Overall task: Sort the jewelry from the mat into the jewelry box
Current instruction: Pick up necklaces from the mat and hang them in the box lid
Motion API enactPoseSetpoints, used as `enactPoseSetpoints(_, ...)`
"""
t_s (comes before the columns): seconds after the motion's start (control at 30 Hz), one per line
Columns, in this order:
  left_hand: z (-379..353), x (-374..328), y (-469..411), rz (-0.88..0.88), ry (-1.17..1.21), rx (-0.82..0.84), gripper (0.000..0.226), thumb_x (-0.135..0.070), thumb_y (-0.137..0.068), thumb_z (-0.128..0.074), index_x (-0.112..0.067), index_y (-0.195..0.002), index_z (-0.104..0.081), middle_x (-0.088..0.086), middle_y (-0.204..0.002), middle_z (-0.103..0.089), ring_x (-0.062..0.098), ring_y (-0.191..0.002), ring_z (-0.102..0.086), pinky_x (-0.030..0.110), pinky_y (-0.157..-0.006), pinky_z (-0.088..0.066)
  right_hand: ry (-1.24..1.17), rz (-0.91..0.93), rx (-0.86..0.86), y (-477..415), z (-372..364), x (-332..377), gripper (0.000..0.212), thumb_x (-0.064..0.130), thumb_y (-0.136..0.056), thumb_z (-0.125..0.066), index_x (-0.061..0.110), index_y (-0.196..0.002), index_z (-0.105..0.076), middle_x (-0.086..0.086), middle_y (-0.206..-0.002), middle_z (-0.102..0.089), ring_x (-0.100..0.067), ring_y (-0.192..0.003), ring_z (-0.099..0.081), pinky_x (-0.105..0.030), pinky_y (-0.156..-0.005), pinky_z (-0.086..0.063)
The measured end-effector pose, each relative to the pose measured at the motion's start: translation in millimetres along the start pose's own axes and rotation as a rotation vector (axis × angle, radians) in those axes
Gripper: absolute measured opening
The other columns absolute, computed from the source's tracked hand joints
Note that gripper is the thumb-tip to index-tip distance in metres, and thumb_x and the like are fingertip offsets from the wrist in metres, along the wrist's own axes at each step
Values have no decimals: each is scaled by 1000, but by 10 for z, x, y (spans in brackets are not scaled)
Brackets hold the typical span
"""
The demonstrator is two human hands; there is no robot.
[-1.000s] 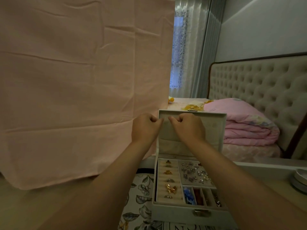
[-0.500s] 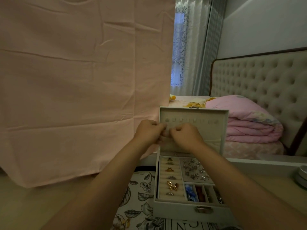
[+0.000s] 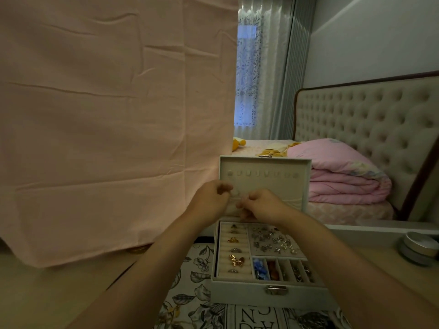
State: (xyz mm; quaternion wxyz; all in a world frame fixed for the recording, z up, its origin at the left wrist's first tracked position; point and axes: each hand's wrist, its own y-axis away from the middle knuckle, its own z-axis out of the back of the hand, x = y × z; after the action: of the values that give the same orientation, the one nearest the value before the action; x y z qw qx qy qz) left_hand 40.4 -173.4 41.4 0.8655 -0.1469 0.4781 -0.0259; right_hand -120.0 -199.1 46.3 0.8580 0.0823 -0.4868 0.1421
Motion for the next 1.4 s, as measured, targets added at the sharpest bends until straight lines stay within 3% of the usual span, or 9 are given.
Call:
enactPoseSetpoints(0.17,-275,-22,99,49,103,162,41,-22,-101,-52,-16,-141,-48,0,-127,-63,15,-69,-69,20,-52,-50,188,124,-64,20,187,15,25,31,-97,-62,10,-91,-74,-14,-92,-73,-26,-90,-68,-43,-84,-53)
enactPoseSetpoints(0.23,-335,-61,105,26,108,225,32,-24,-102,-52,-19,-133,-56,-3,-118,-66,13,-61,-67,18,-48,-48,194,157,-81,7,229,50,21,28,-96,-63,13,-90,-76,-9,-91,-74,-23,-92,-68,-42,-86,-53)
enactPoseSetpoints(0.4,-319,-34,35,32,85,184,13,-23,-97,-60,-17,-106,-69,3,-96,-75,13,-60,-61,26,-56,-53,64,160,-120,-46,259,94,14,21,-93,-68,13,-93,-80,8,-68,-69,4,-59,-59,-18,-57,-46)
enactPoseSetpoints(0.47,-290,-3,24,30,56,189,13,-21,-97,-62,-13,-99,-71,4,-93,-75,12,-56,-62,23,-57,-54,33,137,-116,-51,255,82,17,22,-95,-66,10,-98,-78,6,-64,-63,2,-50,-52,-17,-50,-39)
enactPoseSetpoints(0.6,-233,36,22,-29,-13,157,11,-24,-93,-67,-15,-94,-73,-1,-89,-74,7,-53,-65,18,-56,-53,111,14,-2,6,206,-18,23,12,-98,-53,12,-106,-75,-3,-69,-61,-10,-56,-51,-23,-54,-40)
enactPoseSetpoints(0.73,-205,35,-12,-107,-75,94,8,-28,-90,-70,-24,-93,-76,-11,-84,-72,3,-76,-65,21,-70,-51,161,-5,163,7,28,-164,12,11,-90,-65,16,-99,-72,-8,-78,-66,-19,-64,-58,-32,-60,-48)
enactPoseSetpoints(0.87,-141,23,-28,-164,-148,118,14,-29,-93,-64,-26,-103,-75,-14,-92,-70,1,-85,-62,26,-81,-51,20,24,32,-27,-7,-184,18,24,-94,-67,11,-83,-73,-6,-72,-74,-11,-51,-58,-23,-47,-46)
enactPoseSetpoints(1.13,-155,176,36,-364,-707,64,44,-35,-95,-54,-24,-138,-53,-6,-135,-46,17,-112,-54,35,-84,-51,56,144,-189,-235,248,59,10,19,-93,-69,15,-85,-74,-5,-76,-72,-11,-50,-55,-29,-55,-51)
enactPoseSetpoints(1.4,-292,200,-13,-403,-960,-48,34,-31,-93,-56,-18,-124,-56,2,-117,-52,20,-95,-55,30,-64,-40,145,228,-280,-406,287,153,13,19,-95,-68,17,-85,-76,4,-81,-76,-17,-54,-69,-35,-65,-61)
